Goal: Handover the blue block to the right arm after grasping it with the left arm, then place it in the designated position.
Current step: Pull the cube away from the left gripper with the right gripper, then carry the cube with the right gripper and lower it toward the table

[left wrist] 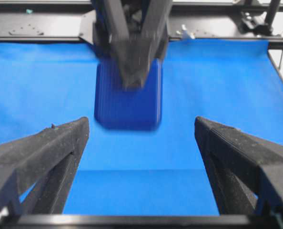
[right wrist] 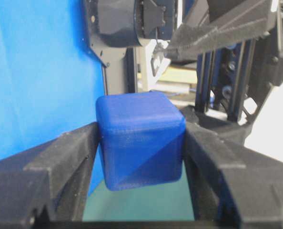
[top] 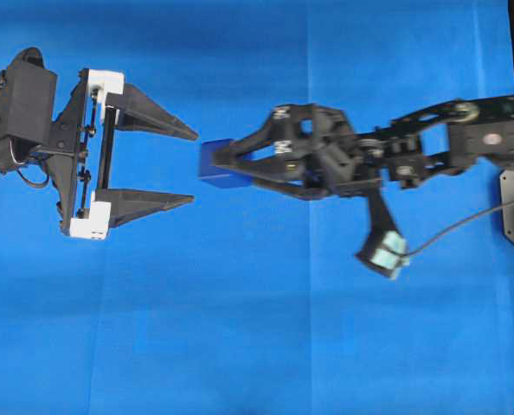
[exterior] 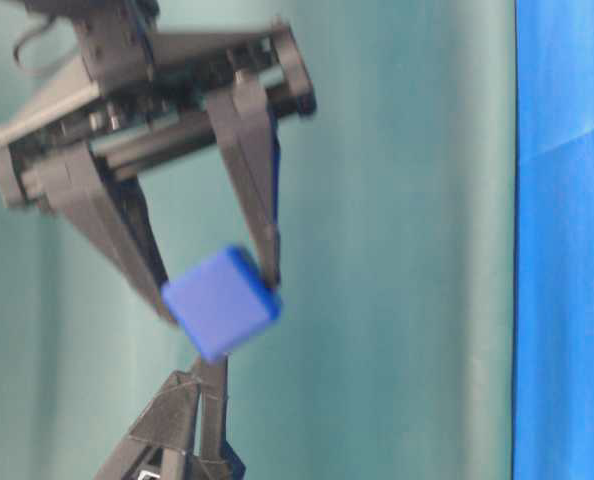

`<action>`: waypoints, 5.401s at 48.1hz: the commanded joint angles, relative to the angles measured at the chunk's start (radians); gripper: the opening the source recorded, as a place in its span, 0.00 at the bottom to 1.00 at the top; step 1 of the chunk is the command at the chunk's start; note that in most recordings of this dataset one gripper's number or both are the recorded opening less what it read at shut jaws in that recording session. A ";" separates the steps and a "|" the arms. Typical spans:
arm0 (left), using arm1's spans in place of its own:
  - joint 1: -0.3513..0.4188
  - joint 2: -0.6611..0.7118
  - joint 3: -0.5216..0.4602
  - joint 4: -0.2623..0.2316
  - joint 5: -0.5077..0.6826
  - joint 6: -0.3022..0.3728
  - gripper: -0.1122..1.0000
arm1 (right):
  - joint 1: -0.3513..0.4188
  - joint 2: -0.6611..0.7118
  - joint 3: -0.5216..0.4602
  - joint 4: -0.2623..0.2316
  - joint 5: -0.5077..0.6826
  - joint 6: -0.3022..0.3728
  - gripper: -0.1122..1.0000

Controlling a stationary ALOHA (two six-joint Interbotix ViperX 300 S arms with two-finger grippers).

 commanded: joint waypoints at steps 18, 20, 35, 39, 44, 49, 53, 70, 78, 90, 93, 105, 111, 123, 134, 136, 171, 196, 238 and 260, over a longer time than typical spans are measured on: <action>0.002 -0.012 -0.014 -0.002 0.002 0.000 0.94 | 0.025 -0.249 0.150 0.005 0.060 0.003 0.47; 0.002 -0.012 -0.012 -0.002 0.002 0.000 0.94 | 0.028 -0.261 0.156 0.005 0.071 0.003 0.47; 0.003 -0.009 -0.017 0.000 0.002 0.000 0.94 | 0.038 -0.265 0.166 0.005 0.095 0.003 0.46; 0.002 -0.009 -0.017 0.000 0.002 -0.002 0.94 | 0.038 -0.265 0.167 0.005 0.097 0.003 0.46; 0.002 -0.008 -0.017 0.000 0.002 -0.002 0.94 | 0.040 -0.265 0.167 0.015 0.103 0.011 0.46; 0.002 -0.009 -0.015 -0.002 0.003 -0.002 0.94 | 0.041 -0.265 0.167 0.029 0.110 0.048 0.46; 0.002 -0.009 -0.015 0.000 0.006 -0.002 0.94 | 0.046 -0.268 0.169 0.052 0.118 0.104 0.46; 0.002 -0.009 -0.017 0.000 0.011 -0.002 0.94 | 0.051 -0.301 0.181 0.307 0.130 0.600 0.46; 0.002 -0.009 -0.017 -0.002 0.011 -0.002 0.94 | 0.051 -0.327 0.187 0.331 0.176 0.831 0.46; 0.002 -0.006 -0.018 0.000 0.011 -0.002 0.94 | 0.052 -0.337 0.192 0.331 0.225 1.005 0.46; 0.002 -0.006 -0.018 -0.002 0.011 0.000 0.94 | 0.051 -0.337 0.192 0.331 0.239 1.008 0.46; 0.002 -0.006 -0.020 -0.002 0.011 -0.002 0.94 | 0.052 -0.337 0.189 0.331 0.250 1.011 0.46; 0.002 -0.006 -0.020 -0.002 0.011 -0.002 0.94 | 0.052 -0.337 0.189 0.331 0.252 1.011 0.46; 0.002 -0.006 -0.020 -0.002 0.011 -0.002 0.94 | 0.051 -0.337 0.187 0.331 0.250 1.011 0.46; 0.002 -0.006 -0.020 -0.002 0.011 -0.002 0.94 | 0.051 -0.337 0.186 0.331 0.250 1.011 0.44; 0.002 -0.006 -0.020 0.000 0.011 -0.002 0.94 | 0.051 -0.337 0.186 0.331 0.250 1.011 0.44; 0.002 -0.005 -0.020 -0.002 0.011 0.000 0.94 | 0.051 -0.337 0.186 0.331 0.250 1.011 0.44; 0.002 -0.005 -0.023 -0.002 0.012 0.000 0.94 | 0.091 -0.350 0.190 0.370 0.457 1.015 0.44; 0.005 0.000 -0.028 0.000 0.011 0.000 0.94 | 0.107 -0.350 0.192 0.393 0.566 1.009 0.44; 0.005 0.000 -0.029 0.000 0.011 -0.002 0.94 | 0.107 -0.351 0.193 0.391 0.560 1.009 0.44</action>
